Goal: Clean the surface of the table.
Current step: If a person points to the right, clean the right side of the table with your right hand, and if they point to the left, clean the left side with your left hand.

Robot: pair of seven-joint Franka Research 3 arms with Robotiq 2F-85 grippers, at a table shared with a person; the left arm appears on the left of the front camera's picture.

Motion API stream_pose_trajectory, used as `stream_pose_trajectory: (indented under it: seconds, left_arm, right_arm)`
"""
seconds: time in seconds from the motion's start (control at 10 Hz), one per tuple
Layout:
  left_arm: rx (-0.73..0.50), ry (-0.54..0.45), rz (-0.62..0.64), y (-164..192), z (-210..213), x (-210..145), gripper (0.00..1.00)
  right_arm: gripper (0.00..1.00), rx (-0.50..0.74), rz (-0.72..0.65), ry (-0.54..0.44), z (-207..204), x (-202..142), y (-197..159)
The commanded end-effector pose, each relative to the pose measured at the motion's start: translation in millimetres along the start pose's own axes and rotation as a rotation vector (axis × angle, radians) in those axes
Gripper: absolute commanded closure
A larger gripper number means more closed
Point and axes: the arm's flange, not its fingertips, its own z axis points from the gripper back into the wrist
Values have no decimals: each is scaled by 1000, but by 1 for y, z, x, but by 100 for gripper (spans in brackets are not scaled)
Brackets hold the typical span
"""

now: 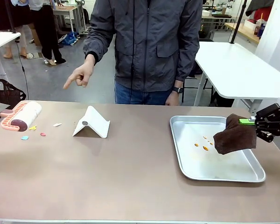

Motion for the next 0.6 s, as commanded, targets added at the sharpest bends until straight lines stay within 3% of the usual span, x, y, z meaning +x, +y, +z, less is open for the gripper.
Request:
stream_pose_trajectory:
  seconds: [0.0, 0.5]
  left_arm:
    - [-12, 6, -18, -3, 1, -2, 100]
    - [-12, 6, -18, -3, 1, -2, 100]
  right_arm:
    - [100, -2, -7, 9, -1, -2, 3]
    - [100, -2, -7, 9, -1, -2, 3]
